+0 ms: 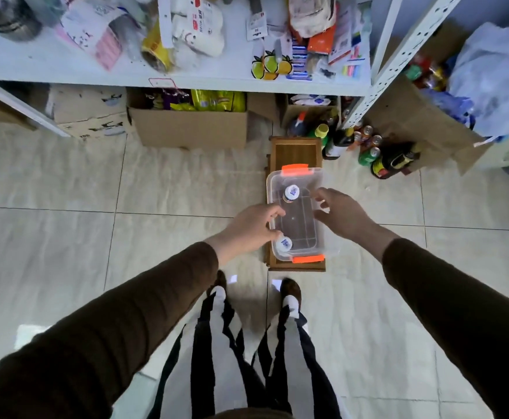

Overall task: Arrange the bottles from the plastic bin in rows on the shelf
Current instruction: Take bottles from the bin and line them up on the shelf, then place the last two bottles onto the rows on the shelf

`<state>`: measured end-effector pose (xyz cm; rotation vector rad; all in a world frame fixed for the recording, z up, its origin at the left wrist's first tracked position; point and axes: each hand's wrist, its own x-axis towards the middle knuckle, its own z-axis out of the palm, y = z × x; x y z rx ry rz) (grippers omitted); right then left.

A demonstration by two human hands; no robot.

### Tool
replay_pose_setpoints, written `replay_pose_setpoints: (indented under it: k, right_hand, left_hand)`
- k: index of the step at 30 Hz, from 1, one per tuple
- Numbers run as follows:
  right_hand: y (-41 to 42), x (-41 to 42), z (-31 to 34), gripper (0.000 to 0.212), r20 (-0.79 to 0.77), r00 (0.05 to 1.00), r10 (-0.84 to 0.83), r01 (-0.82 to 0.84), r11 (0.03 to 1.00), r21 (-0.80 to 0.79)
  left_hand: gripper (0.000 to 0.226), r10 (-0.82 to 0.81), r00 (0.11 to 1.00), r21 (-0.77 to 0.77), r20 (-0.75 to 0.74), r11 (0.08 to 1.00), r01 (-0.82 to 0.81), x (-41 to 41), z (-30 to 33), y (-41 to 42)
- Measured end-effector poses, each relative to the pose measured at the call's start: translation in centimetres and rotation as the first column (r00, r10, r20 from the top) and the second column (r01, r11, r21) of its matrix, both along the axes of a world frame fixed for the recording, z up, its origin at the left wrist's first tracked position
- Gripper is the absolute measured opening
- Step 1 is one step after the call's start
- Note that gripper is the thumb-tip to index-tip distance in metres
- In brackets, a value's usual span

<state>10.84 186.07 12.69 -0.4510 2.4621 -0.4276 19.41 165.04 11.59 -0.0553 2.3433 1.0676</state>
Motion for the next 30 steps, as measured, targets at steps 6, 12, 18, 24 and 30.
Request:
replay_pose_setpoints:
  k: [6,12,18,24,30]
  right_hand:
    - [2.4,-2.7,-6.1,0.039,0.054,0.998,0.011,-0.007,0.997,-0.071]
    - [2.4,-5.6,-12.9,0.043,0.004,0.999,0.041,-0.04,0.994,-0.101]
    - [0.1,-7.6,-20.3,0.056,-0.037,0.988,0.147,-0.15,0.986,-0.074]
    - [-1.1,-8.2,-25.3,0.072,-0.046,0.965,0.258,-0.259,0.966,-0.006]
    - [-1.4,-7.5,-27.0,0.059,-0.186,0.943,0.277,-0.277,0.961,0.027]
  left_hand:
    - [0.054,-0.055,0.997,-0.152,0.06,0.986,0.064,-1.8,-6.9,7.1]
    - [0.056,-0.164,0.983,-0.284,0.086,0.941,0.182,-3.4,-13.7,10.5]
    - [0.033,-0.371,0.914,-0.421,0.165,0.811,0.406,-3.7,-18.8,10.7]
    - [0.023,-0.546,0.802,-0.479,0.243,0.651,0.588,-4.3,-21.3,10.9]
    - [0.019,-0.549,0.786,-0.475,0.284,0.632,0.613,-4.1,-23.4,11.5]
